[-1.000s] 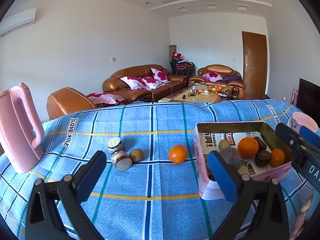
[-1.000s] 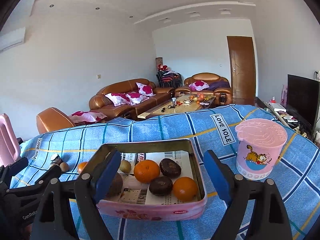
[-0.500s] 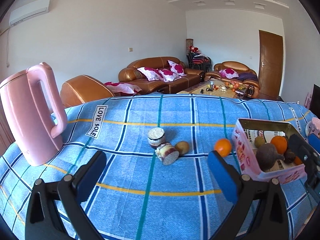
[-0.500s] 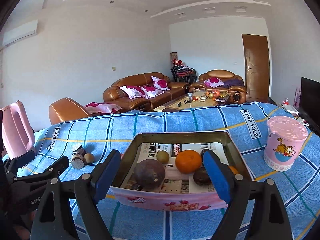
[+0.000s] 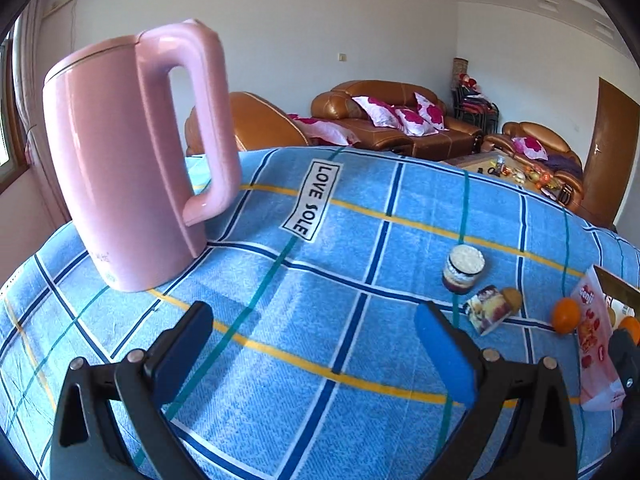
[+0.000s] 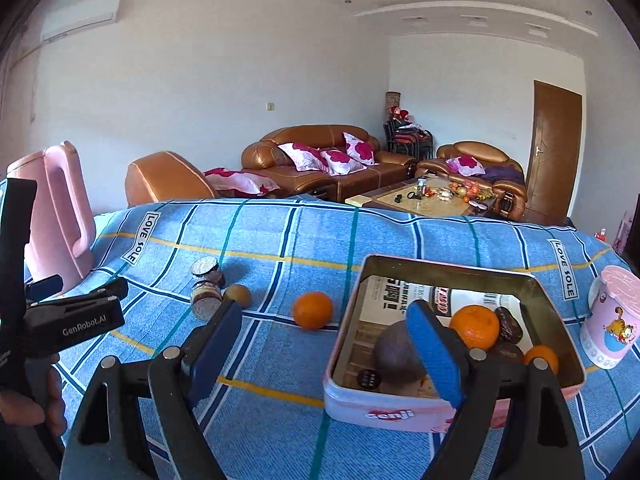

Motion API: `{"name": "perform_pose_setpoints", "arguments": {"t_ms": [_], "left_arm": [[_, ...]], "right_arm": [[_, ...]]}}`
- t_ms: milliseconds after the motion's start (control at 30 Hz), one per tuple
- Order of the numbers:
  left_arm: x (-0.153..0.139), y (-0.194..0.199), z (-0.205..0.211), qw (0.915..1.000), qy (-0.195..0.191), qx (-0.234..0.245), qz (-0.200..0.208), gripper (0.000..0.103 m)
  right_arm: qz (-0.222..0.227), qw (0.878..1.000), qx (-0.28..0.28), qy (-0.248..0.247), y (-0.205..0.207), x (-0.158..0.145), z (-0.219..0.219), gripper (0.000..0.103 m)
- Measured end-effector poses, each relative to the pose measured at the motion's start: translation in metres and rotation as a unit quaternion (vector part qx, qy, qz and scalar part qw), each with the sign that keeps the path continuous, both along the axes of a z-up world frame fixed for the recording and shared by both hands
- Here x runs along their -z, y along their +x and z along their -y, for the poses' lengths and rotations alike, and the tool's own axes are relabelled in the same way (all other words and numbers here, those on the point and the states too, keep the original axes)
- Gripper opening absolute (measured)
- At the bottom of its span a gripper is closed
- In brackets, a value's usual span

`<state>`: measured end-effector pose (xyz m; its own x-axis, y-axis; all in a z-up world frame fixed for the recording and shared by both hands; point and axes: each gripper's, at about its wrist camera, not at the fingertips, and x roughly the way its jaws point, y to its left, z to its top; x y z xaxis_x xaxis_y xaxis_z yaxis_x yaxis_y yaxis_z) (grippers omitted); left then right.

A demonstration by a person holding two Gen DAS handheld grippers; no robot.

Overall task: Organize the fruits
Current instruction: 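Move the right tool to the last orange and grasp it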

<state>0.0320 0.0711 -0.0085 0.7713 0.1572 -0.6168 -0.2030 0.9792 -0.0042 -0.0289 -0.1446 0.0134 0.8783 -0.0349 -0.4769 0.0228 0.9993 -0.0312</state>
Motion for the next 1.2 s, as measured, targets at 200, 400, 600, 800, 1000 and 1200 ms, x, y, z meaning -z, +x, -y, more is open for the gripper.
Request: {"name": "perform_pose_setpoints", "arguments": {"t_ms": [200,400,600,800,1000,1200], "left_arm": [[0.003,0.000,-0.004,1.0000,0.000,-0.003,-0.006,0.102],[0.004,0.005,-0.003,0.9999,0.008,0.004,-0.010,0.102],[0.005,0.007,-0.003,0.9999,0.006,0.007,-0.013,0.102],[0.005,0.008,-0.004,0.9999,0.005,0.009,-0.014,0.102],[0.005,0.008,-0.007,0.9999,0.001,0.007,-0.015,0.102],[0.005,0.008,-0.007,0.9999,-0.001,0.011,-0.012,0.102]], "right_arm": [[-0.050,0.994,-0.027,-0.090,0.039,0.009,-0.020,0.066],[-0.133,0.982,-0.047,-0.125,0.077,0.023,-0.020,0.059],[-0.195,0.959,-0.061,-0.195,0.104,0.044,-0.031,0.056],[-0.228,0.947,-0.071,-0.213,0.116,0.043,-0.032,0.045],[-0.242,0.938,-0.085,-0.234,0.111,0.039,-0.023,0.036],[-0.150,0.982,-0.077,-0.088,0.070,0.011,-0.018,0.035]]}}
